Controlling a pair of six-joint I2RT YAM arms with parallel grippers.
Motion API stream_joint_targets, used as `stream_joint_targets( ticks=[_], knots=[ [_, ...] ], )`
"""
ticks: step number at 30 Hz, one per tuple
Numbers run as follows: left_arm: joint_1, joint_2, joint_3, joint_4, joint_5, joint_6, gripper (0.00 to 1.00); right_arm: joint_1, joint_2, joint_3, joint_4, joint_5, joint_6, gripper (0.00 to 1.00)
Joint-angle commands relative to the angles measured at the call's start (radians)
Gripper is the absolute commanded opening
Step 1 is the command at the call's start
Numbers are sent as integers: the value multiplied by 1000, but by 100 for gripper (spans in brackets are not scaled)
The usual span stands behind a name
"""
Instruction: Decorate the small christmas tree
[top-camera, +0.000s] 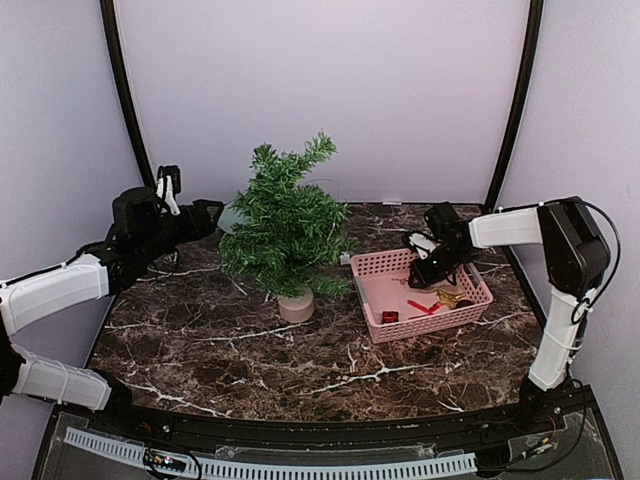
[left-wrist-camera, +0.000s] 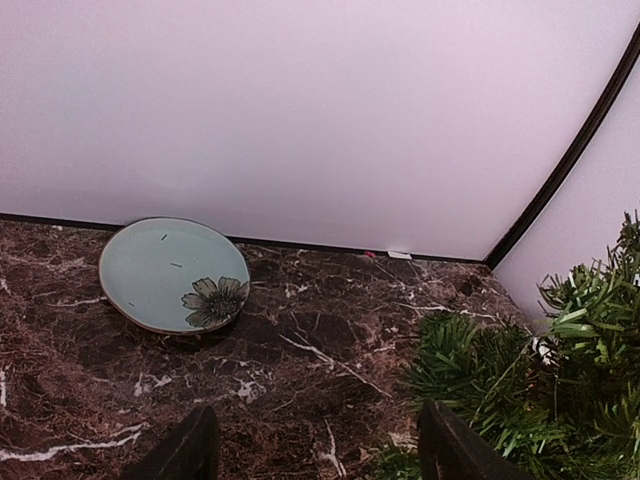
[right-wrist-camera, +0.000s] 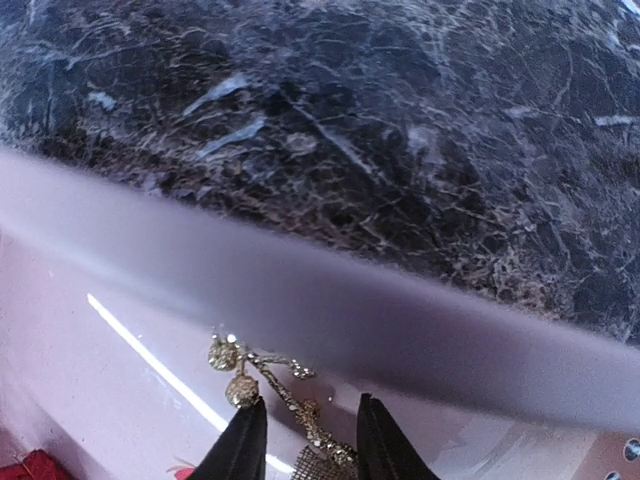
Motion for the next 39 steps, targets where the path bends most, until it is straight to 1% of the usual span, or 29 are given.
stream_joint_targets(
  ticks=[1, 7, 10, 11, 13, 14, 16, 19, 20, 22, 29, 32, 39],
  knots=[
    [7, -36, -13, 29, -4, 6, 70, 5, -54, -1, 4, -56, -12, 27],
    [7, -51, -18, 25, -4, 2, 70, 16, -90, -5, -17, -52, -17, 11],
    [7, -57, -19, 23, -5, 3, 70, 18, -110, -14, -28, -51, -20, 6],
    [7, -60, -20, 23, -6, 3, 70, 18, -115, -18, -31, -51, -20, 6],
    [7, -64, -21, 22, -4, 2, 70, 18, -117, -25, -29, -39, -18, 18],
    [7, -65, -22, 22, -3, 1, 70, 18, -118, -28, -22, -30, -15, 22],
    [7, -67, -24, 24, -1, -1, 69, 19, -107, -26, -13, -21, -8, 26],
    [7, -71, -26, 24, 1, -2, 70, 21, -72, -21, -18, -32, -8, 34],
    [7, -74, -26, 24, 1, 0, 70, 24, -59, -21, -19, -32, -9, 36],
    [7, -77, -27, 24, -2, 3, 69, 28, -36, -22, -17, -32, -8, 36],
    [7, -88, -30, 21, 1, 13, 69, 36, -16, -13, -26, -6, -3, 18],
    [7, -96, -30, 17, 0, 19, 69, 40, -47, -15, -37, -6, -1, 11],
    [7, -113, -29, 14, 12, 21, 69, 57, -174, -18, -74, -11, 12, 1]
  ],
)
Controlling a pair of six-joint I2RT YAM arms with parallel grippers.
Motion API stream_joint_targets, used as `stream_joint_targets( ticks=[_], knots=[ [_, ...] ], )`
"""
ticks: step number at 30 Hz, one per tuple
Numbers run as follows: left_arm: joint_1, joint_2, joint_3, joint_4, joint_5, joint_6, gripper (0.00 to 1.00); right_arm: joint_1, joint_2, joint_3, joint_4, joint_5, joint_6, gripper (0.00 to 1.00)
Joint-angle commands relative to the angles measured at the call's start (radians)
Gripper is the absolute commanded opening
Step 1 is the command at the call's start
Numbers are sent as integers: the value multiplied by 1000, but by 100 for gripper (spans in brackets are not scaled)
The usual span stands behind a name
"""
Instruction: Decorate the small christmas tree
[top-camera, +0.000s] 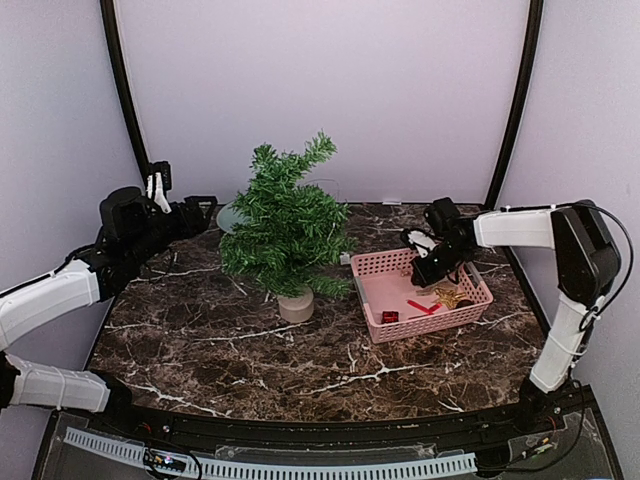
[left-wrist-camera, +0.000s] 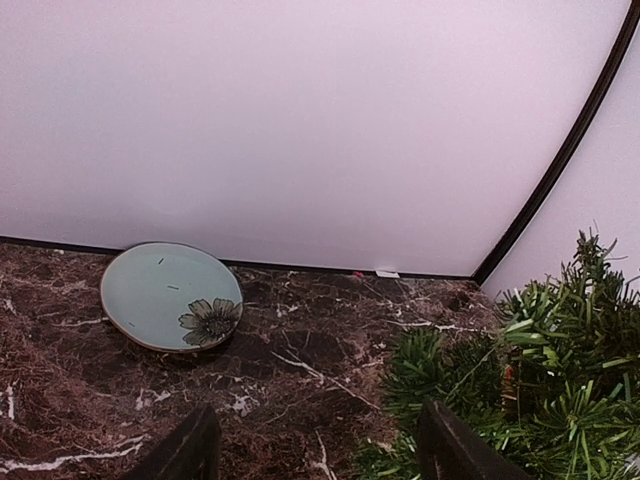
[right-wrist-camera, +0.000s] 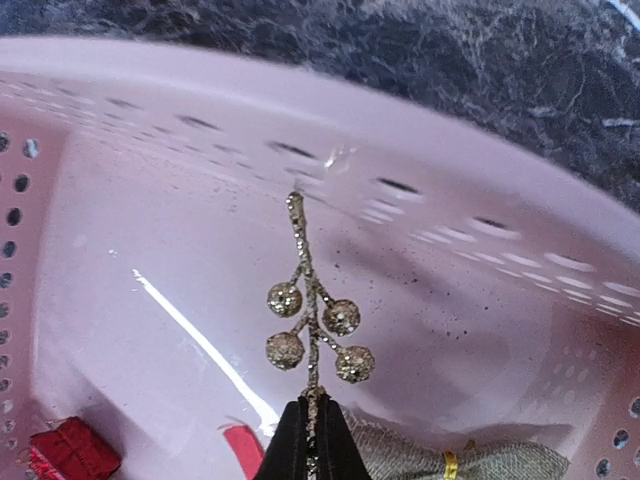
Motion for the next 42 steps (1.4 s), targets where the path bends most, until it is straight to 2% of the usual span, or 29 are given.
stream_joint_targets(
  ticks=[1, 7, 12, 14, 15, 19, 23, 27, 31, 36, 42],
  knots=[
    [7, -34, -10, 12, 13, 13, 69, 20, -133, 2, -30, -2, 17, 0],
    [5, -47, -3, 28, 96, 46, 67, 43, -260, 33, -119, -80, 41, 0],
    [-27, -103, 5, 37, 182, 183, 63, 103, -389, 34, -157, -156, 87, 0],
    [-84, -133, 16, 13, 161, 303, 61, 144, -436, 29, -164, -191, 104, 0],
    [-142, -144, 33, -2, 148, 413, 60, 165, -455, 25, -171, -214, 112, 0],
    [-324, -171, 140, -220, 105, 717, 54, 261, -505, 18, -215, -274, 144, 0],
    [-500, -140, 209, -398, 85, 901, 49, 341, -506, 39, -275, -323, 139, 1],
    [-704, -30, 263, -521, -93, 1082, 43, 399, -475, 98, -333, -381, 133, 2],
    [-823, 79, 308, -580, -246, 1168, 40, 435, -455, 134, -340, -453, 150, 2],
    [-911, 135, 345, -556, -265, 1224, 40, 495, -425, 148, -355, -473, 150, 2],
    [-933, 224, 389, -573, -300, 1233, 40, 546, -399, 154, -365, -461, 144, 2]
  ],
)
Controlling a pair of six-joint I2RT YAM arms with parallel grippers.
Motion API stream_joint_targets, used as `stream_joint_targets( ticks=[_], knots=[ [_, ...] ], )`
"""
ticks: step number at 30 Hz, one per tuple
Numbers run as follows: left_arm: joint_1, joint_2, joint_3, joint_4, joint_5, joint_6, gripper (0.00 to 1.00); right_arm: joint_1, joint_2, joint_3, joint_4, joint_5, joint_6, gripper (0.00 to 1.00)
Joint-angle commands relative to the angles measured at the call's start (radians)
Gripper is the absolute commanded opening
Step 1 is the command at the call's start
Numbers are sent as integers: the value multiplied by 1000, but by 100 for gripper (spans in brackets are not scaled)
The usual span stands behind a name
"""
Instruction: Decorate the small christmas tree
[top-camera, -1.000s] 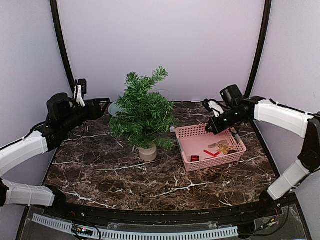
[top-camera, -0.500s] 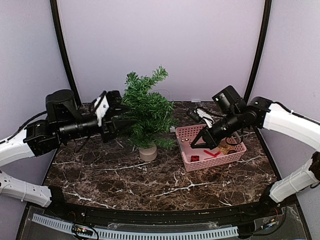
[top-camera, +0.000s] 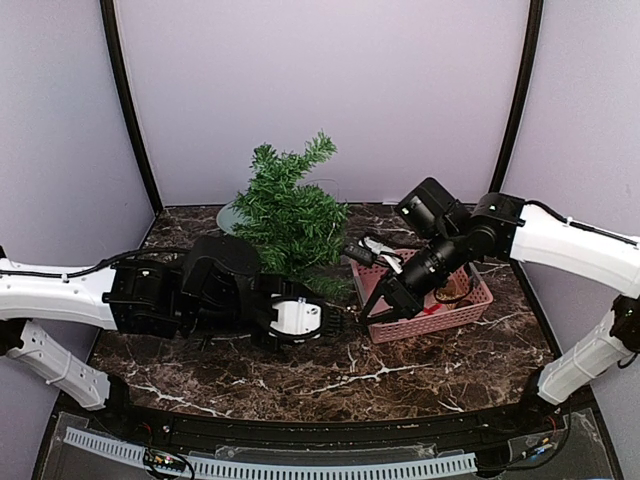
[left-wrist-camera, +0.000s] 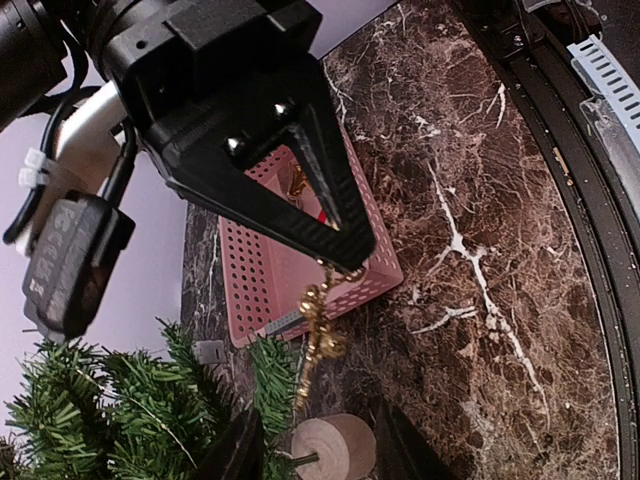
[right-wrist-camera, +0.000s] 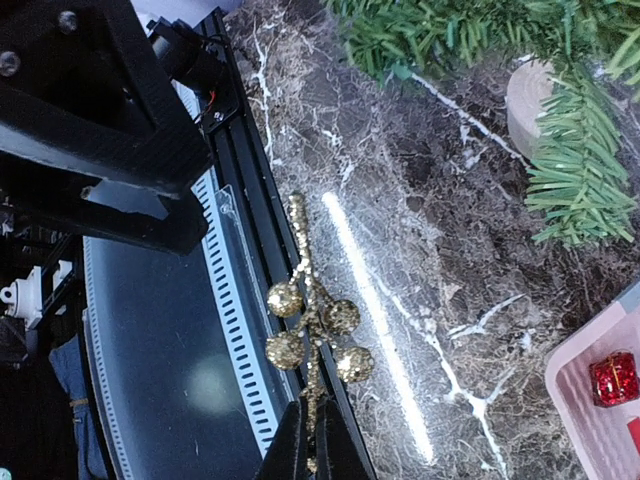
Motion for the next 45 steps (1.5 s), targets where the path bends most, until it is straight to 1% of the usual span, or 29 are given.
stream_joint_targets(
  ticks=[1, 6, 10, 14, 16, 17, 19, 20, 22, 23, 26, 28, 30, 33, 34, 37, 38, 42, 45],
  knots=[
    [-11, 32, 45, -8, -57, 48, 40, 31, 14, 27, -8, -19, 0, 2],
    [-14, 62, 54, -10, -58, 56, 37, 46, 16, 34, -3, -16, -4, 2],
    [-15, 80, 64, -4, -74, 63, 32, 52, 20, 43, -6, -19, -7, 2],
    [-15, 96, 62, 10, -99, 76, 22, 57, 25, 49, -14, -21, -11, 2],
    [-15, 101, 59, 21, -107, 71, 15, 57, 28, 48, -13, -22, -13, 2],
    [-16, 102, 55, 27, -107, 67, 10, 57, 28, 48, -11, -23, -12, 3],
    [-16, 92, 40, 49, -105, 61, 4, 57, 26, 48, -2, -29, -12, 6],
    [-15, 87, 21, 75, -104, 59, 2, 57, 23, 50, 4, -30, -8, 8],
    [-14, 65, 1, 121, -93, 43, 0, 57, 16, 61, 11, -12, -6, 17],
    [-12, 48, -21, 151, -78, 25, 0, 57, 8, 66, 14, -4, -4, 27],
    [9, 9, -62, 197, -31, -37, 0, 57, -21, 91, 19, 44, -11, 49],
    [30, -22, -92, 244, 4, -92, 0, 54, -52, 103, 35, 79, -20, 58],
    [54, -63, -126, 299, 39, -164, 0, 53, -98, 103, 83, 106, -20, 64],
    [88, -100, -178, 422, 96, -241, 0, 48, -183, 80, 215, 130, -3, 67],
    [105, -111, -197, 449, 109, -292, 0, 48, -212, 61, 274, 144, 10, 67],
    [125, -116, -229, 593, 148, -393, 0, 47, -275, 13, 434, 164, 39, 66],
    [130, -109, -234, 616, 151, -435, 0, 47, -282, 5, 470, 169, 45, 65],
    [135, -87, -239, 724, 160, -549, 0, 48, -276, 5, 549, 205, 43, 62],
    [137, -83, -245, 778, 171, -589, 0, 48, -251, 24, 560, 231, 35, 57]
  ],
)
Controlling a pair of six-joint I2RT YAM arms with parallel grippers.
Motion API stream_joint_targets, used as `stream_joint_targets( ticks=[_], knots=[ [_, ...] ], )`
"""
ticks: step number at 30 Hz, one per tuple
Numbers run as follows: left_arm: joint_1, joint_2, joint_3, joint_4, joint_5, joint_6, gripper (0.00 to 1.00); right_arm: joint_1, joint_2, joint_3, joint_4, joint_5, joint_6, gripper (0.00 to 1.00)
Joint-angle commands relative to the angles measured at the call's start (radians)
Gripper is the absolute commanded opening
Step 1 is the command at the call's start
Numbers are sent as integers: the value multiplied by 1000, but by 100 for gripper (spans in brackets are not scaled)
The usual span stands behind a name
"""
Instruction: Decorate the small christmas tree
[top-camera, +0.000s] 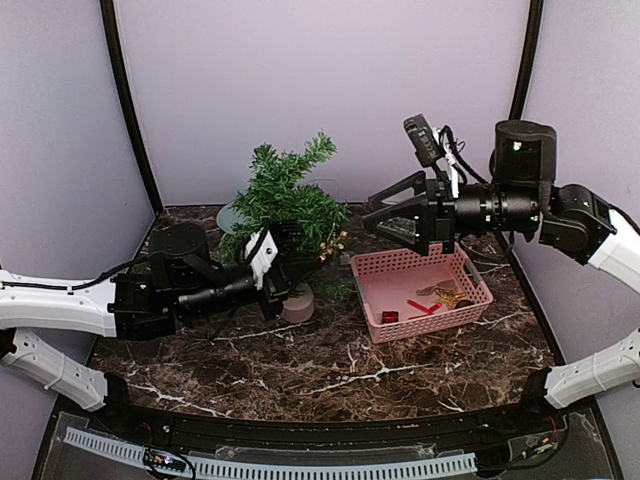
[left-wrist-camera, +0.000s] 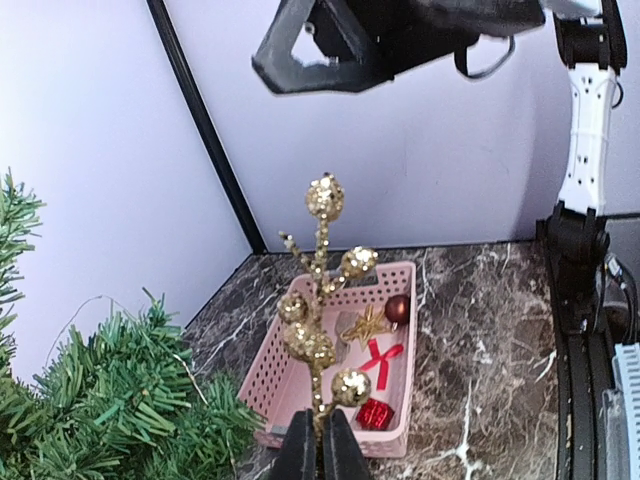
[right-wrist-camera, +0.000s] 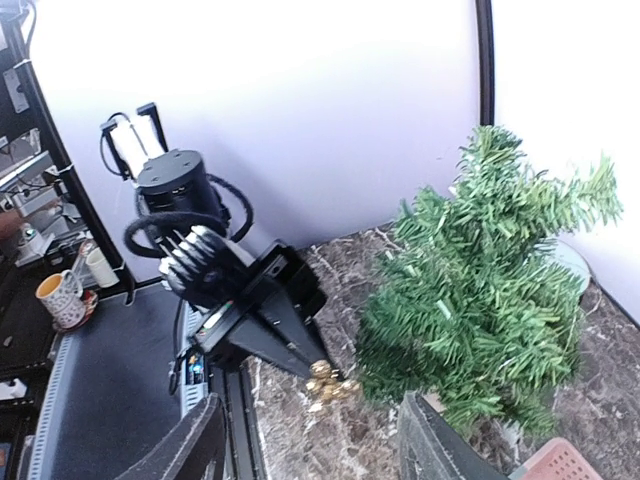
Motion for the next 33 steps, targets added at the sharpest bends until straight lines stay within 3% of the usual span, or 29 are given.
stream_joint_targets(
  ticks=[1, 17, 33],
  knots=[
    [6, 2, -16, 164, 29, -144, 0, 0, 49, 9, 93, 54, 0, 56],
    [7, 37, 6, 152, 0, -141, 0, 11, 110, 55, 90, 21, 0, 41],
    [7, 37, 7, 147, -16, -129, 0, 14, 152, 73, 63, -13, -13, 9]
  ],
)
